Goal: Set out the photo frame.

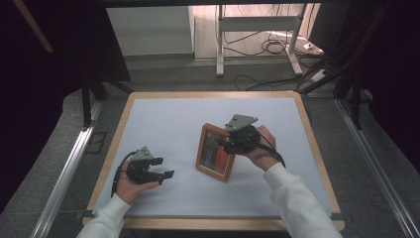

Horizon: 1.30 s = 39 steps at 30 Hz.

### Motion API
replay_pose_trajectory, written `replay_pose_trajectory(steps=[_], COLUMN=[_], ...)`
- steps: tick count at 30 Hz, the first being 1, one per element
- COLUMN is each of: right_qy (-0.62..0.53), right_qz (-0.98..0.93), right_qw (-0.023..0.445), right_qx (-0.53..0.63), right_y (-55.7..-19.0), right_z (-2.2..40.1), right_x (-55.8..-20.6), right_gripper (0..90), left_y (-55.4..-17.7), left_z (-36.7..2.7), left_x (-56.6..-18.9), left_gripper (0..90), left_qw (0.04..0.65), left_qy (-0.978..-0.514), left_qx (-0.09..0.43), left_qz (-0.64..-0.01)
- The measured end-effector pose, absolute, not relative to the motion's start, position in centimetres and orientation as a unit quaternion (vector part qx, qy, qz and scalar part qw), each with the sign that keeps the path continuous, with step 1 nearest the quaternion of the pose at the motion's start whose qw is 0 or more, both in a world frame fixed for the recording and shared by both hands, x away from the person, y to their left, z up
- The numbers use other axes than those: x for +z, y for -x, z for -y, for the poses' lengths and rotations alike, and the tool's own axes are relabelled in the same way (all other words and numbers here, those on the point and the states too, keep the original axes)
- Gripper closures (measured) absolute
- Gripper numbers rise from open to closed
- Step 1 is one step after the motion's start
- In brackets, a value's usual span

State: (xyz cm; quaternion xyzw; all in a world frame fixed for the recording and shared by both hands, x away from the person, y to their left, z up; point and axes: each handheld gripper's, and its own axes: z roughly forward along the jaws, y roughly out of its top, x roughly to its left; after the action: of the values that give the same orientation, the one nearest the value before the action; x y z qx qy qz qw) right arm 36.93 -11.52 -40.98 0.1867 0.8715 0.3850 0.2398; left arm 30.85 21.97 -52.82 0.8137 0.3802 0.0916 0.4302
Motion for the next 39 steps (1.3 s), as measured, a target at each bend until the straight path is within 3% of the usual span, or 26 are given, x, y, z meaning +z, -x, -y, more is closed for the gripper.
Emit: replay_pose_trajectory(steps=[6,16,19,23,28,39], right_qy=[-0.217,-0.256,-0.257,-0.252,-0.225,-0.210], right_qz=[-0.850,-0.824,-0.830,-0.840,-0.860,-0.892], right_qw=[0.246,0.235,0.220,0.204,0.174,0.142], right_qx=[0.412,0.447,0.443,0.436,0.424,0.375], right_y=[-35.4,-30.9,-29.9,-29.1,-28.8,-29.8], right_z=[12.8,16.3,16.7,16.5,15.3,11.6], right_x=[-40.4,-42.1,-43.3,-45.0,-47.0,-51.2], right_gripper=[33.3,36.0,45.3,66.7,86.7,90.0], left_y=[-30.8,-30.8,-30.8,-30.8,-30.8,-30.9], left_z=[-21.9,-21.8,-21.8,-21.8,-21.8,-21.8], left_x=[-52.8,-52.9,-52.9,-52.9,-53.0,-53.0], left_gripper=[25.8,25.8,25.8,25.8,25.8,25.8], left_qw=[0.430,0.426,0.426,0.426,0.425,0.427], left_qy=[-0.813,-0.816,-0.815,-0.815,-0.816,-0.815], left_qx=[0.091,0.091,0.092,0.094,0.093,0.094], left_qz=[-0.381,-0.379,-0.381,-0.381,-0.381,-0.381])
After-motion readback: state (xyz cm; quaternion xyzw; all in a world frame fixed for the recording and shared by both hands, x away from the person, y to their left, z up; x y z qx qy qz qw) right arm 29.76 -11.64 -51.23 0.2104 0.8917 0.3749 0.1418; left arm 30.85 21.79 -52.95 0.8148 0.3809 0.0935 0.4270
